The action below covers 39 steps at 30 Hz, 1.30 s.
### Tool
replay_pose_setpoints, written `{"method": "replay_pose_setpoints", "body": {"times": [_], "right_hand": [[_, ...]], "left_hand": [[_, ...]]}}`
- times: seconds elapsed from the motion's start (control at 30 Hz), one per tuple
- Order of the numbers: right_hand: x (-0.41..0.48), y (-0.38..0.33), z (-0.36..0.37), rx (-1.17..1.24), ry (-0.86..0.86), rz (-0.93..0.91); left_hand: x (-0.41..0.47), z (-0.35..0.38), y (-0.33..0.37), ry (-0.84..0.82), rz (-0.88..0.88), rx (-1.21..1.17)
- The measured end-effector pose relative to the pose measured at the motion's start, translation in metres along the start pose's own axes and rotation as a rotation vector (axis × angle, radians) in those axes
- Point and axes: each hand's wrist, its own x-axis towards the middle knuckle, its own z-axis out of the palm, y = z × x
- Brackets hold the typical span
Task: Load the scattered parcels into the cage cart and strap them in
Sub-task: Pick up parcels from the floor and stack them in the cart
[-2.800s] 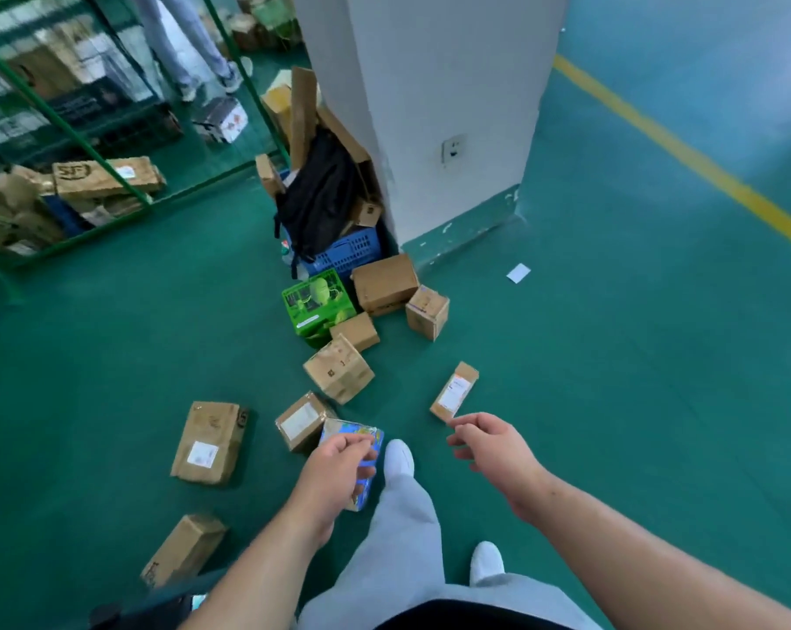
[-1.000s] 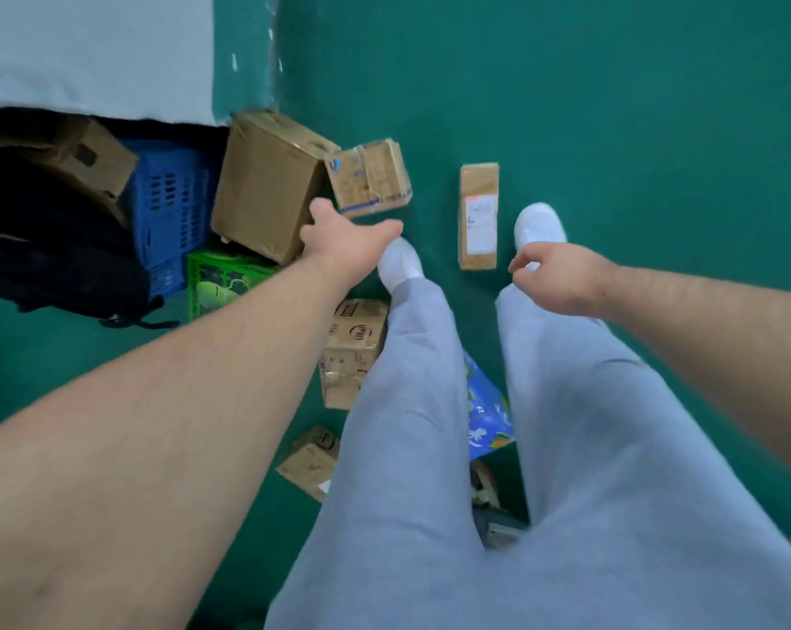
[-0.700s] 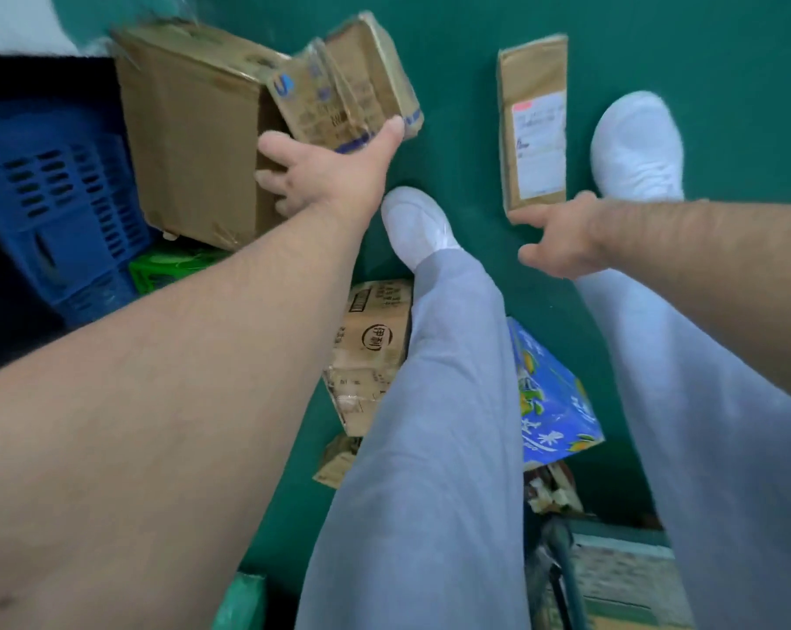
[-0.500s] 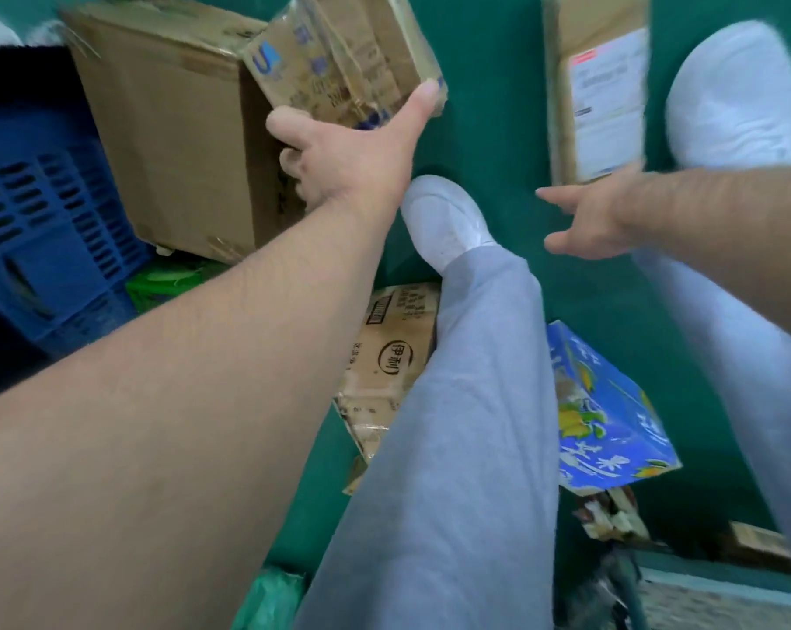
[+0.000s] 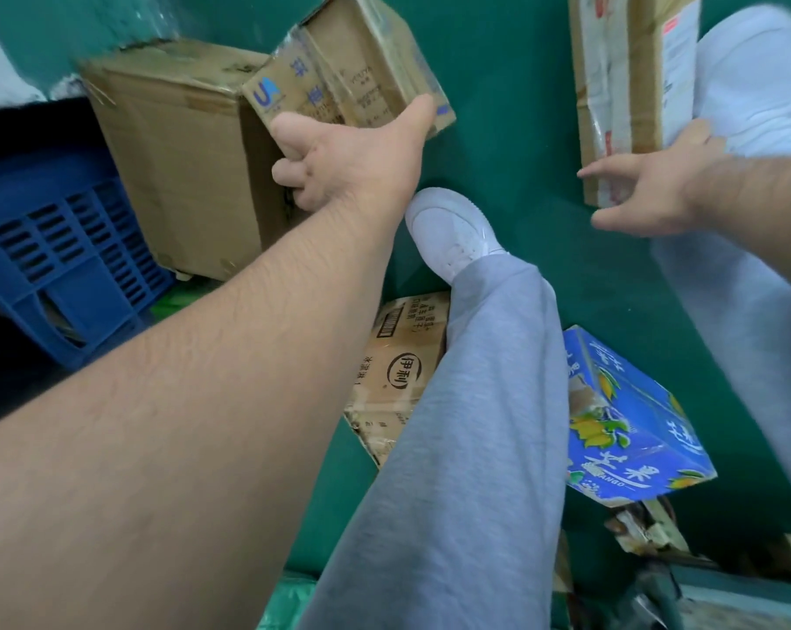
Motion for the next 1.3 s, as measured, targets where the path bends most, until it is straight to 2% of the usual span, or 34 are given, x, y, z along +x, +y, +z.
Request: {"method": "replay_pose_setpoints", "body": {"times": [0.07, 0.2, 0.27, 0.33, 0.4, 0.5, 0.63, 0.7, 0.8, 0.9, 1.03, 1.13, 1.3], "right_hand": [[-0.001, 0.002, -0.008, 0.026, 0.001, -0.062], [-0.017, 0.008, -0.025, 0.273, 0.007, -0.245], [-0.033, 0.012, -0.032, 0.308, 0.006, -0.306], [-0.060, 0.021, -0.037, 0.323, -0.020, -0.364], [-0.091, 0.034, -0.043, 0.474, -0.079, -0.396], [-0.163, 0.067, -0.062, 0.620, -0.112, -0.446], [-0.307, 0.126, -0.119, 0.664, -0.114, -0.521], [-0.373, 0.146, -0.142, 0.682, -0.049, -0.566], [-0.486, 0.180, -0.179, 0.760, 0.151, -0.615], [-0.589, 0.210, -0.220, 0.851, 0.432, -0.666], [-0.692, 0.225, -0.238, 0.931, 0.639, -0.711], [-0.745, 0.224, -0.228, 1.054, 0.735, -0.756], [-0.794, 0.229, -0.202, 1.486, 0.814, -0.692]], "left_hand": [[-0.009, -0.004, -0.002, -0.016, 0.012, 0.000], [-0.035, -0.009, -0.014, -0.075, 0.083, 0.018], [-0.053, -0.015, -0.019, -0.104, 0.106, 0.004], [-0.079, -0.027, -0.019, -0.150, 0.108, -0.042], [-0.105, -0.045, -0.018, -0.189, 0.079, -0.097], [-0.150, -0.091, -0.011, -0.243, -0.011, -0.258], [-0.246, -0.181, 0.022, -0.375, -0.092, -0.559], [-0.297, -0.217, 0.044, -0.469, -0.079, -0.674], [-0.384, -0.280, 0.088, -0.552, 0.021, -0.848], [-0.458, -0.344, 0.123, -0.584, 0.153, -0.982], [-0.518, -0.411, 0.130, -0.631, 0.354, -1.047], [-0.550, -0.457, 0.127, -0.642, 0.585, -1.056], [-0.584, -0.503, 0.127, -0.705, 0.942, -1.022]]}}
